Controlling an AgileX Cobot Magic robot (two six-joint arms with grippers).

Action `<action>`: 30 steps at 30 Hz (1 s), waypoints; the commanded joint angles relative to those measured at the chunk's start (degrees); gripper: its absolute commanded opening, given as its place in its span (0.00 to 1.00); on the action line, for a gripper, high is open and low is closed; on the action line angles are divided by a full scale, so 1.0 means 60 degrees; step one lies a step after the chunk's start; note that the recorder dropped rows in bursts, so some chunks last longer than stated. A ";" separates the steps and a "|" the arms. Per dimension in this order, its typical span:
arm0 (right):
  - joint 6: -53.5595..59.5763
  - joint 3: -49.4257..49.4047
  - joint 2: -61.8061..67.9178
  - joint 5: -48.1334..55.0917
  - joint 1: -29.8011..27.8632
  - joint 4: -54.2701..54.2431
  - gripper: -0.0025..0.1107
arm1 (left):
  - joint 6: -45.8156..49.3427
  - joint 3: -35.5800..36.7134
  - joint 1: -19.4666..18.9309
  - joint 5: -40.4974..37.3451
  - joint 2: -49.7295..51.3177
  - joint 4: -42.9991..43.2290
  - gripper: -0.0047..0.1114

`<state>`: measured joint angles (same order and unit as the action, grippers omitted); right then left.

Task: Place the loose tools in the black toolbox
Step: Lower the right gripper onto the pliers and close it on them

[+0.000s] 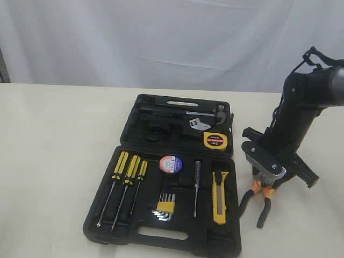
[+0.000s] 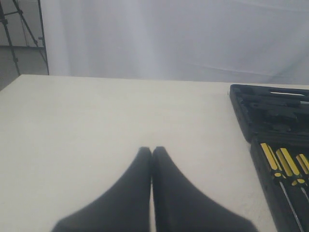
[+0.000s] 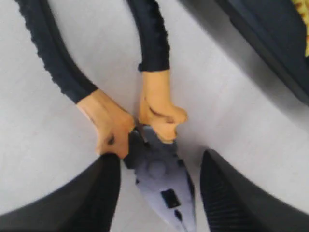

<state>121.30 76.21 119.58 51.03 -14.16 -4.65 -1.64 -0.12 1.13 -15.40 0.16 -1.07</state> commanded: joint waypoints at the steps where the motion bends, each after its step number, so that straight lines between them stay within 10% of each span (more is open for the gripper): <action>1: -0.0176 0.0058 0.0021 0.0151 0.0022 0.0224 0.26 | -0.0019 0.0021 0.0019 -0.0008 -0.0026 -0.0023 0.04; 5: -0.0924 -0.0085 0.0021 0.1066 0.0022 0.1301 0.02 | -0.0019 0.0021 0.0019 -0.0008 -0.0026 -0.0023 0.04; 30: -0.3657 -0.0427 -0.1095 0.1573 -0.0173 0.1453 0.02 | -0.0019 0.0021 0.0019 -0.0008 -0.0026 -0.0023 0.04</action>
<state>100.95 73.80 114.40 58.94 -14.81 3.89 -1.64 -0.12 1.13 -15.40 0.16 -1.07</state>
